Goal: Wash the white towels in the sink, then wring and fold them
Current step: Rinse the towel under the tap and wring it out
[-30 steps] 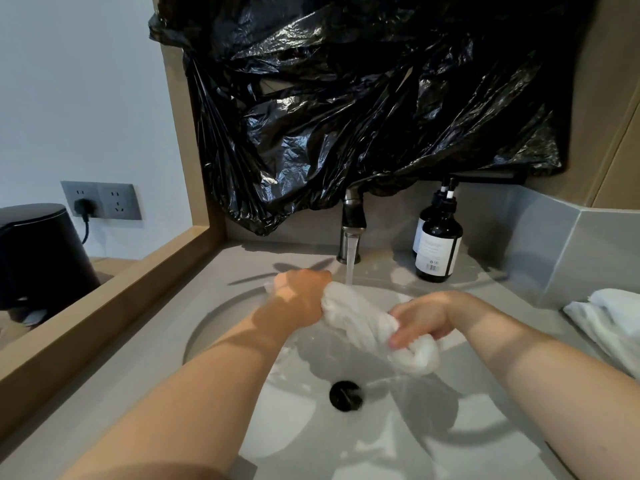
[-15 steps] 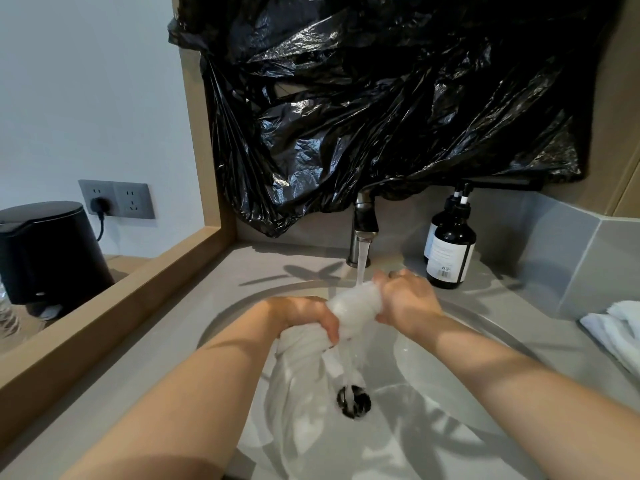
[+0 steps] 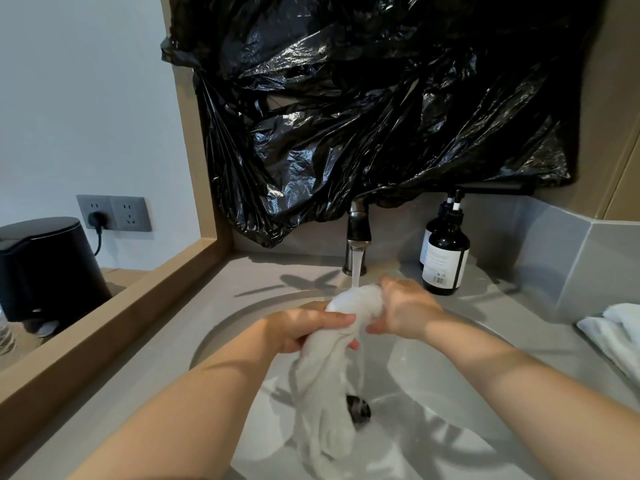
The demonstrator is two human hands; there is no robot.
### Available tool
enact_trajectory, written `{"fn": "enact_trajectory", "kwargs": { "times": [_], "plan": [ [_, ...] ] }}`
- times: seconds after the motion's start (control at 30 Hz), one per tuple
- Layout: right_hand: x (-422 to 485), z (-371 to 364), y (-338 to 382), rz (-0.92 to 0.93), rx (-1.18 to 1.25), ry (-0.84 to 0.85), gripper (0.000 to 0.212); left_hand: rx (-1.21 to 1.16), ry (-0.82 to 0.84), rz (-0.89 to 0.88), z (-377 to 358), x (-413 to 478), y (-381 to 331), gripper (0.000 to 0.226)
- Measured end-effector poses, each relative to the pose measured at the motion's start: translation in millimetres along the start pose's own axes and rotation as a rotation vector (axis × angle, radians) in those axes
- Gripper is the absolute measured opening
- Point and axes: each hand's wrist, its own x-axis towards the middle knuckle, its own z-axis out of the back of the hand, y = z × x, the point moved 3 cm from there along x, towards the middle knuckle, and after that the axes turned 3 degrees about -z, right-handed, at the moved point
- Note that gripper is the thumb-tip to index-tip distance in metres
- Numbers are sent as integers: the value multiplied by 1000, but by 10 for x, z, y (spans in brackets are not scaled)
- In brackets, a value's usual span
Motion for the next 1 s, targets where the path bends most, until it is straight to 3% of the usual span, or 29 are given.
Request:
{"fn": "enact_trajectory", "kwargs": {
  "times": [0.07, 0.17, 0.23, 0.3, 0.4, 0.47, 0.6, 0.67, 0.73, 0.8, 0.87, 1.0],
  "plan": [
    [18, -15, -102, -44, 294, 195, 80, -62, -88, -36, 91, -1, -10, 48],
    [54, -75, -254, -240, 903, 267, 102, -174, -182, -115, 220, -73, -35, 38],
    [100, -164, -314, -361, 1303, 360, 82, -192, -204, -152, 276, -100, -52, 37],
    [67, -224, -309, -413, 1487, 485, 65, -193, -222, -213, 305, -91, -77, 38],
    [-92, -281, -116, -344, 1622, 823, 80, -218, -271, -295, 346, -77, -113, 38],
    [-168, -279, -12, -262, 1686, 959, 94, -198, -267, -319, 385, -90, -121, 36],
    [-183, -264, 5, -75, 1596, 993, 107, -143, -239, -280, 393, -98, -77, 38],
    [-192, -259, -37, -47, 1437, 984, 104, -130, -262, -270, 382, -63, -57, 40],
    [-194, -211, -39, -38, 1170, 817, 81, -119, -299, -288, 361, -24, -44, 41],
    [-147, -111, -15, 30, 818, 514, 59, -101, -363, -280, 332, 22, -31, 47],
    [-78, -39, 1, 82, 601, 236, 68, -85, -435, -235, 287, 83, -22, 52],
    [-46, -42, 11, -22, 273, 39, 68, -17, -463, -96, 225, 218, 33, 75]
  ]
}}
